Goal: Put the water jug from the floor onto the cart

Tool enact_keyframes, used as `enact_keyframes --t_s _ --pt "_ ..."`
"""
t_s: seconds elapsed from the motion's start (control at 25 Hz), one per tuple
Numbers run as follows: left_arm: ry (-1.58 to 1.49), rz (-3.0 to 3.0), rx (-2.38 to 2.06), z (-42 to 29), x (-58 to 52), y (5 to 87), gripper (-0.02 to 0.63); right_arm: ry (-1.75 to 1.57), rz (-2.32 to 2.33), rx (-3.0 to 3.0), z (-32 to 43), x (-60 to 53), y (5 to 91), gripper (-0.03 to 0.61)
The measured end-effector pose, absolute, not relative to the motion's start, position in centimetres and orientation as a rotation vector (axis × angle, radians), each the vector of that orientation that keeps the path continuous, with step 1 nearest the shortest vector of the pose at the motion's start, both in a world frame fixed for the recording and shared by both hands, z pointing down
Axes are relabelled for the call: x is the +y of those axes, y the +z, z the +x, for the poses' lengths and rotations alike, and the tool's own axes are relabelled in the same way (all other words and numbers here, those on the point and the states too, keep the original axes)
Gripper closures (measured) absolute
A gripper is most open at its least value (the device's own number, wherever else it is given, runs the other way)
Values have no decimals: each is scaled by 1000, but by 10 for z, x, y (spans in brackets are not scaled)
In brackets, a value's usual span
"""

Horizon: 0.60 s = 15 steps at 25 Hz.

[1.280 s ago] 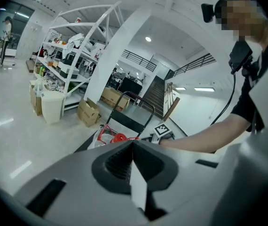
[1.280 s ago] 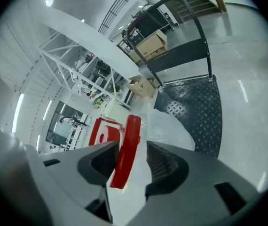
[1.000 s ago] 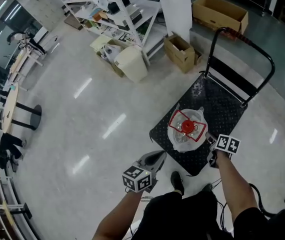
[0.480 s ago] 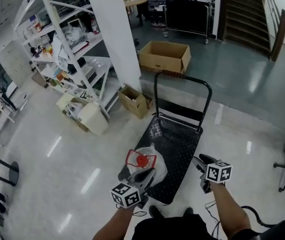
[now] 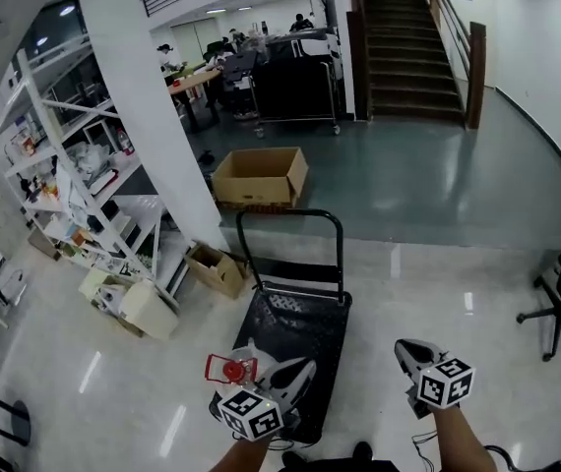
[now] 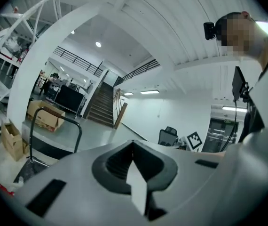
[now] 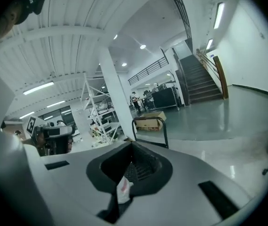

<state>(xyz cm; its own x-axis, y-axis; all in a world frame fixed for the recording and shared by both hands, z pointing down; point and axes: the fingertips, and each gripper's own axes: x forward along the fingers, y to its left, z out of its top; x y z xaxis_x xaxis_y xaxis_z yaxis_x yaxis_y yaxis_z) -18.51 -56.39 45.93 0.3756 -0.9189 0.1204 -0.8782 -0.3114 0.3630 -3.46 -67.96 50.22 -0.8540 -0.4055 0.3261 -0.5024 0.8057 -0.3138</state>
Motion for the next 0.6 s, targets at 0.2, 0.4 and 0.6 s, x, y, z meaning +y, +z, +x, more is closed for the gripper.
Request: enact_keyframes --t_s 0.2,0.4,0.6 --pt "-92 2360 -1476 -120 -575 457 612 533 751 -2733 21 -670 507 577" --pt "-52 2339 -1417 -90 -574 469 612 502 825 -2731 55 -666 507 577" --pt "-27 2449 -1314 -69 -527 467 612 465 914 -2770 71 -599 489 577"
